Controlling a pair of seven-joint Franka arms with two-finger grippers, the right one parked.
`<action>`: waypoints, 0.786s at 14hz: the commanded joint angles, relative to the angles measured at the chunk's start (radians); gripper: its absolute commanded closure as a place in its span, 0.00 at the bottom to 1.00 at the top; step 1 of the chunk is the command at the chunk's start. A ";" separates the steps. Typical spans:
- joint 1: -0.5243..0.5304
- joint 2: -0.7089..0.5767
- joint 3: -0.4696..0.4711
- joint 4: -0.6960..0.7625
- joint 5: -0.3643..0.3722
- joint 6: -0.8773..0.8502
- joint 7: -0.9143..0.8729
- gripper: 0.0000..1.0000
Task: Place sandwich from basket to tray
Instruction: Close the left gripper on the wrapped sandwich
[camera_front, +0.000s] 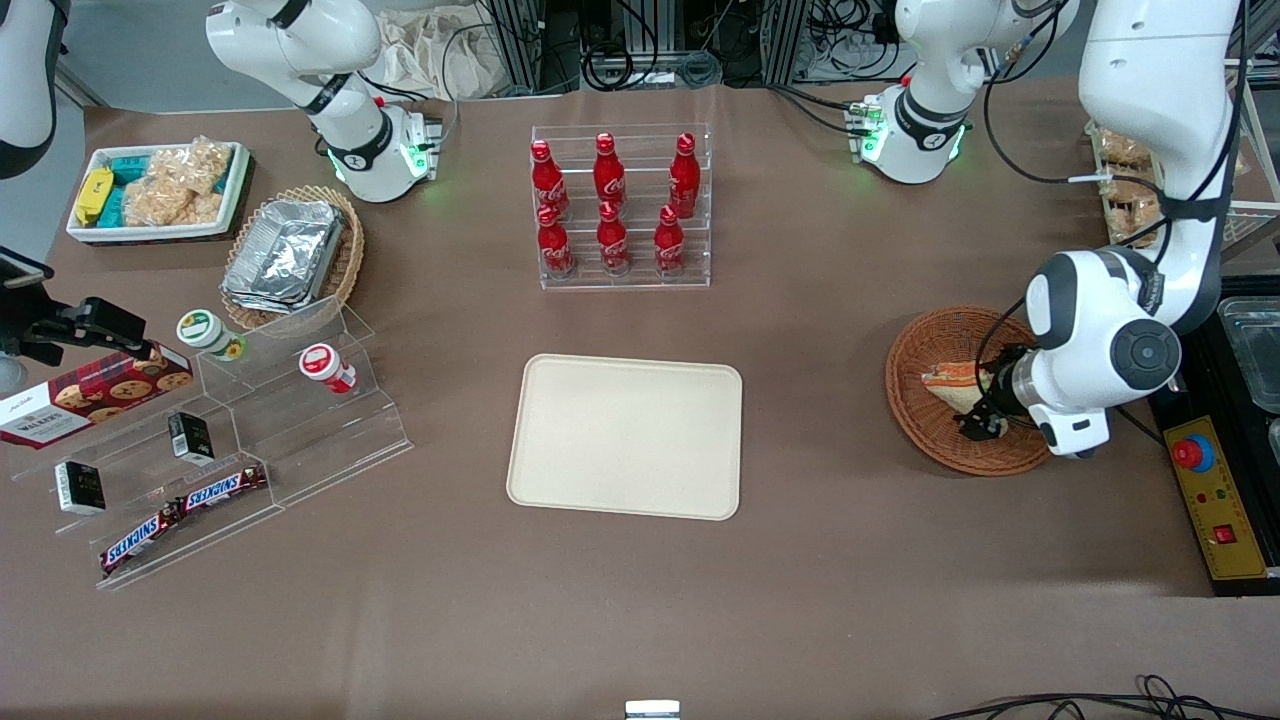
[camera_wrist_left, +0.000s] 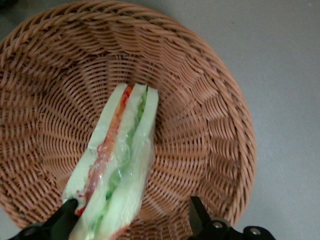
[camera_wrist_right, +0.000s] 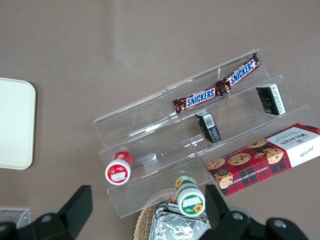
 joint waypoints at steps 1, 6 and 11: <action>-0.001 0.017 0.008 -0.048 0.020 0.088 -0.031 0.01; -0.003 -0.039 0.007 -0.036 0.017 0.066 -0.064 0.01; -0.012 -0.148 0.001 0.058 0.022 -0.218 -0.064 0.01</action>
